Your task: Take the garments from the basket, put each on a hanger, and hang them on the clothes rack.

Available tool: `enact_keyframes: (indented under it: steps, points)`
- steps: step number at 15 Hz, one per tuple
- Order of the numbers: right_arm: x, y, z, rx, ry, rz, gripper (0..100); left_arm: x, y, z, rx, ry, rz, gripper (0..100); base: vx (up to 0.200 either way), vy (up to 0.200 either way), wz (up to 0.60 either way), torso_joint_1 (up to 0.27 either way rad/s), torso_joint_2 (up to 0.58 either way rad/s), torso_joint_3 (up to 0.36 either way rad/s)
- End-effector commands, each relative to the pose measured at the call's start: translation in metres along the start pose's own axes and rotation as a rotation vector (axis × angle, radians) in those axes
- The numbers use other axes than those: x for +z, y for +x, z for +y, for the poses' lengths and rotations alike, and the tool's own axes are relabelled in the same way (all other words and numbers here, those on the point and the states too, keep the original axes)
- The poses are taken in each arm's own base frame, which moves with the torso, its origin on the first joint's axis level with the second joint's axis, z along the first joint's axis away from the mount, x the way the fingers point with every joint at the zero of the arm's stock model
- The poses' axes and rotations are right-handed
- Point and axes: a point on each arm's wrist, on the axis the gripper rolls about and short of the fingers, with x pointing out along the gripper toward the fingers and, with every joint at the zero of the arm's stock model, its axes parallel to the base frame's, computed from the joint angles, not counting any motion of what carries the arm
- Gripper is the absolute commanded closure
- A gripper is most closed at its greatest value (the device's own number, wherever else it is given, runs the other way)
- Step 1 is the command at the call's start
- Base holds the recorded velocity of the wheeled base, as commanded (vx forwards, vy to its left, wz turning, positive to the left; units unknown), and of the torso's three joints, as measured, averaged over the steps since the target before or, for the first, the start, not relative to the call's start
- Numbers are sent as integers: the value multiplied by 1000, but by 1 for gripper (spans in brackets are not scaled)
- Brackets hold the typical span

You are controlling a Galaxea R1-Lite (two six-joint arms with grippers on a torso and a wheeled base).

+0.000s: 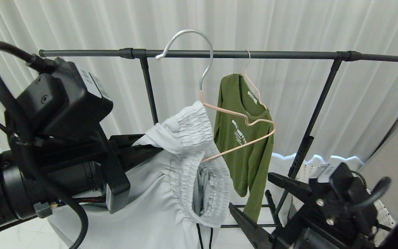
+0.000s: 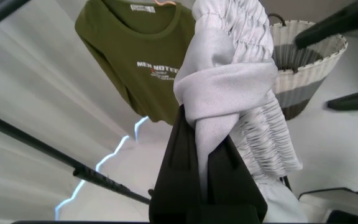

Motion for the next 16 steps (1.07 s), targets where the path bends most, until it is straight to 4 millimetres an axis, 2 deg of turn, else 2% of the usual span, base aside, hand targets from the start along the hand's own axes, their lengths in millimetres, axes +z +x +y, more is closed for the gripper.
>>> enact_keyframes:
  steps: [1,4,10,11,14,16]
  points:
    - [-16,35,0,-53,26,52,0,4,-4,1,7,4,-21,100,0,0,0,0,0,0]
    - [-23,53,-8,-106,77,68,0,8,-7,-1,-2,8,-40,100,0,0,0,0,0,0]
    - [-32,58,-7,-113,102,93,0,10,-8,-1,-3,10,-51,100,0,0,0,0,0,0]
    - [-33,58,-8,-115,101,95,100,11,-8,-1,-3,10,-51,100,0,0,0,0,0,0]
    - [-33,58,-11,-128,100,96,100,11,-8,-1,-2,8,-52,100,0,0,0,0,0,0]
    - [-32,56,-26,-181,94,97,100,7,-8,-2,-8,7,-41,100,0,0,0,0,0,0]
